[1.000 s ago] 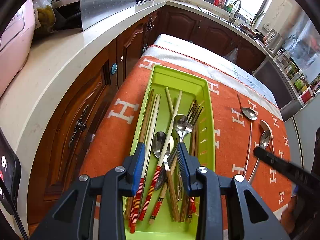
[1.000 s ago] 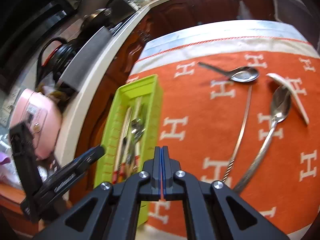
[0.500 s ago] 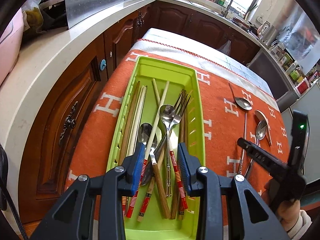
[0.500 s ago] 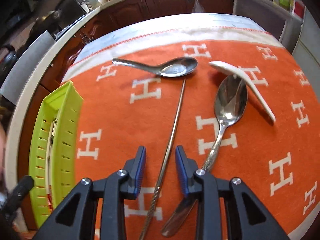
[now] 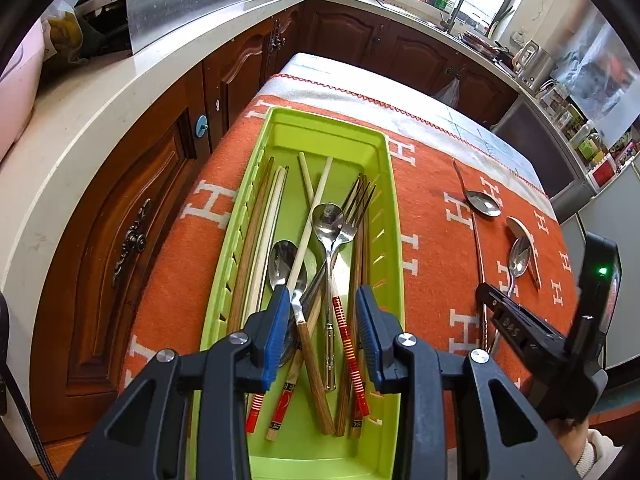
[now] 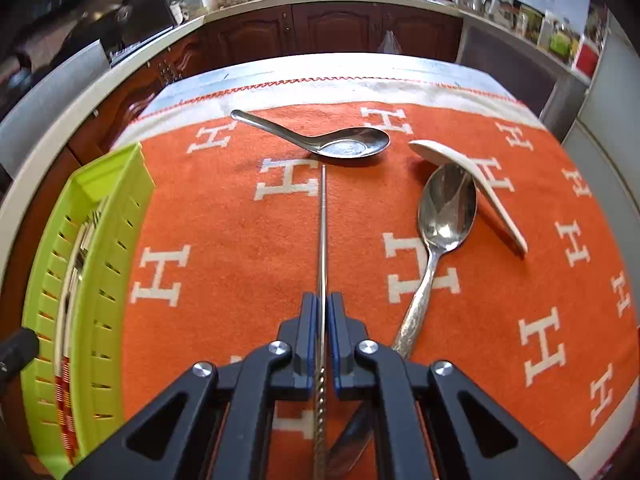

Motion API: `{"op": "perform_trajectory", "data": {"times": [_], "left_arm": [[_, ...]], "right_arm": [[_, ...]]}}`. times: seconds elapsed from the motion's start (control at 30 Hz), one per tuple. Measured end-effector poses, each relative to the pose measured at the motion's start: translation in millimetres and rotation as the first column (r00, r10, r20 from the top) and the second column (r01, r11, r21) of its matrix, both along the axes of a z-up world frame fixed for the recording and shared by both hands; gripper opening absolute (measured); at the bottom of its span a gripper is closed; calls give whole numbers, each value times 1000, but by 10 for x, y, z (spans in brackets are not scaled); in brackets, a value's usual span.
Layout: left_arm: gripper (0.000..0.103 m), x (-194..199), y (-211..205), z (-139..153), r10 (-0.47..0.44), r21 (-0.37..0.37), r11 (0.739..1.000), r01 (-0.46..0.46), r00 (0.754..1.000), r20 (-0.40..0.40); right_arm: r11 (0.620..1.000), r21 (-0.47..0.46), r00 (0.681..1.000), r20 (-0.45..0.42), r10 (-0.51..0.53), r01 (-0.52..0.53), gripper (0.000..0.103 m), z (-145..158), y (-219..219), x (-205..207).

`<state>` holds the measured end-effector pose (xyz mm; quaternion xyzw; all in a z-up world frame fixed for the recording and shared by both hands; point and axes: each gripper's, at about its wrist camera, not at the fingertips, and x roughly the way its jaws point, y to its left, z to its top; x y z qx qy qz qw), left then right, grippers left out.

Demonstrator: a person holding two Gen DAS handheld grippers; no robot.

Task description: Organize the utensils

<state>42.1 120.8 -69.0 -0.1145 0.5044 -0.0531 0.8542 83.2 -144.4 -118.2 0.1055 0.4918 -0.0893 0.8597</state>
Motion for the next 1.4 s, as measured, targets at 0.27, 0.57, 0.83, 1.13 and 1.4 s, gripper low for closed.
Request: {"op": "perform_trajectory", "data": {"times": [0.27, 0.57, 0.83, 1.13, 1.4], "left_arm": [[32, -35, 153, 67, 50, 7, 999, -50, 998, 27], [33, -57, 310, 66, 113, 36, 993, -114, 993, 27], [41, -80, 280, 83, 117, 54, 991, -118, 993, 26], [42, -90, 130, 165, 93, 77, 992, -96, 995, 40], [49, -89, -16, 189, 64, 137, 988, -69, 997, 45]], "right_arm": [[942, 323, 994, 82, 72, -94, 5, 371, 7, -101], [864, 436, 968, 107, 227, -251, 5, 572, 629, 73], [876, 414, 965, 25, 262, -248, 7, 343, 870, 341], [881, 395, 965, 77, 249, -259, 7, 437, 654, 194], [893, 381, 970, 40, 241, -237, 7, 349, 326, 9]]}}
